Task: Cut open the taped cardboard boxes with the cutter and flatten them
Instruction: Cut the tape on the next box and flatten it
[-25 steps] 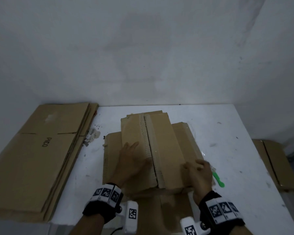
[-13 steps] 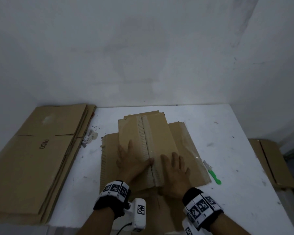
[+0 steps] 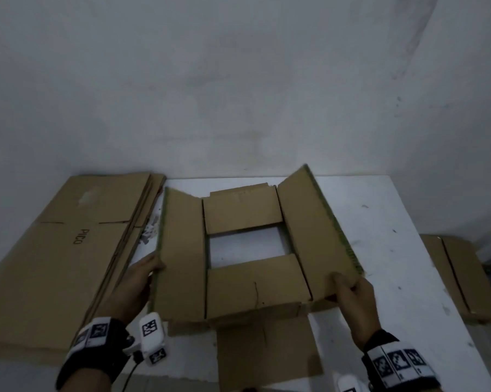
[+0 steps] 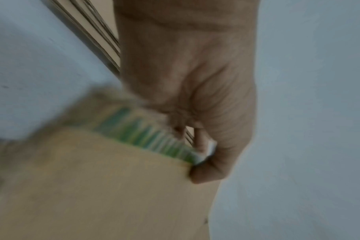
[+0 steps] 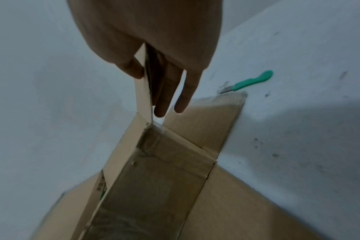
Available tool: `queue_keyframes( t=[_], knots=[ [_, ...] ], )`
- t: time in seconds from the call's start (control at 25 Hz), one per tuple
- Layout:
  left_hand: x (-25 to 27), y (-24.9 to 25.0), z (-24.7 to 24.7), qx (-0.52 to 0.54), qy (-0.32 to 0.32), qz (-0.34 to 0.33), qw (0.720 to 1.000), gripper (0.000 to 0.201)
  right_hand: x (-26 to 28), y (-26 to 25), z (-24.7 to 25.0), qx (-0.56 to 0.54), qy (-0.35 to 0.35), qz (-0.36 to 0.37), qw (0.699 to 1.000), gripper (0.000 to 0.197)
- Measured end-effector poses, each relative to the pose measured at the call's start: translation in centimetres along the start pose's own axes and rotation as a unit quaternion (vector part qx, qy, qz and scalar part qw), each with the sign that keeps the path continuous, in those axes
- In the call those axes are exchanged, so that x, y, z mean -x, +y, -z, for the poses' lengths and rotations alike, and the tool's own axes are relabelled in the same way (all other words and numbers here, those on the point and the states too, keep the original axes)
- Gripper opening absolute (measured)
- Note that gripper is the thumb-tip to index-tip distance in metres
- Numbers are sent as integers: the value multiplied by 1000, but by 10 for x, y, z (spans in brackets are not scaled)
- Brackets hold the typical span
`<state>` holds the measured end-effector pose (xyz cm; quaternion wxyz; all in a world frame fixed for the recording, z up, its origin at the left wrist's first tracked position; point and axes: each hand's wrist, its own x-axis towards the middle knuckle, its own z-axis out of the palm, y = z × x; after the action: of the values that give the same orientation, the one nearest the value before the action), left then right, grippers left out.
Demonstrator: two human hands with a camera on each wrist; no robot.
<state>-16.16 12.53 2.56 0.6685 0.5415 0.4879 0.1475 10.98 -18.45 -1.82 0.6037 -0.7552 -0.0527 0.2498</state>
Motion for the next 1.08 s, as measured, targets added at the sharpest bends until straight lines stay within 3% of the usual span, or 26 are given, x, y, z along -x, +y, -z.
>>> queue_keyframes(
  t=[0.08, 0.16, 0.24, 0.32, 0.36, 0.44, 0.52, 0.56, 0.68, 0.76, 0.8, 0.88, 0.96, 1.08],
  knots=[
    [8, -9, 20, -46, 30, 40, 998, 34, -5, 5, 5, -6, 35, -35, 999, 25],
    [9, -17, 23, -95, 44, 45, 994, 47, -8, 3, 5, -38, 54, -61, 996, 54],
    [3, -27, 18, -207, 99, -20, 973, 53, -10, 1, 5, -13, 82, -83, 993, 82],
    [-7, -38, 6, -396, 144, -118, 899, 52, -11, -3, 3, 73, 91, -68, 991, 96],
    [-10, -39, -6, -485, 145, -126, 853, 54, -13, -7, 0, 136, 85, -43, 986, 98],
    [-10, -36, -36, -593, 119, -106, 789, 55, -19, -15, -7, 316, 39, 49, 947, 95],
    [-6, -26, -65, -613, 110, -127, 772, 49, -24, -27, -17, 485, -53, 151, 860, 86],
    [-4, -20, -76, -599, 115, -170, 774, 42, -26, -34, -24, 513, -94, 185, 833, 78],
    [-5, -11, -97, -526, 61, -298, 795, 34, -26, -54, -45, 482, -150, 232, 832, 52],
    [-8, -6, -115, -485, -27, -300, 821, 59, -26, -66, -59, 457, -177, 244, 837, 43],
    [-8, -6, -126, -496, -74, -263, 824, 75, -28, -72, -64, 452, -191, 247, 836, 40],
    [-7, -11, -139, -576, -133, -163, 790, 109, -35, -86, -73, 434, -220, 241, 840, 34],
    [-2, -13, -145, -637, -169, -94, 746, 127, -45, -101, -77, 443, -244, 228, 832, 32],
    [11, -1, -143, -659, -149, -123, 726, 122, -62, -120, -79, 491, -267, 226, 798, 29]
  ],
)
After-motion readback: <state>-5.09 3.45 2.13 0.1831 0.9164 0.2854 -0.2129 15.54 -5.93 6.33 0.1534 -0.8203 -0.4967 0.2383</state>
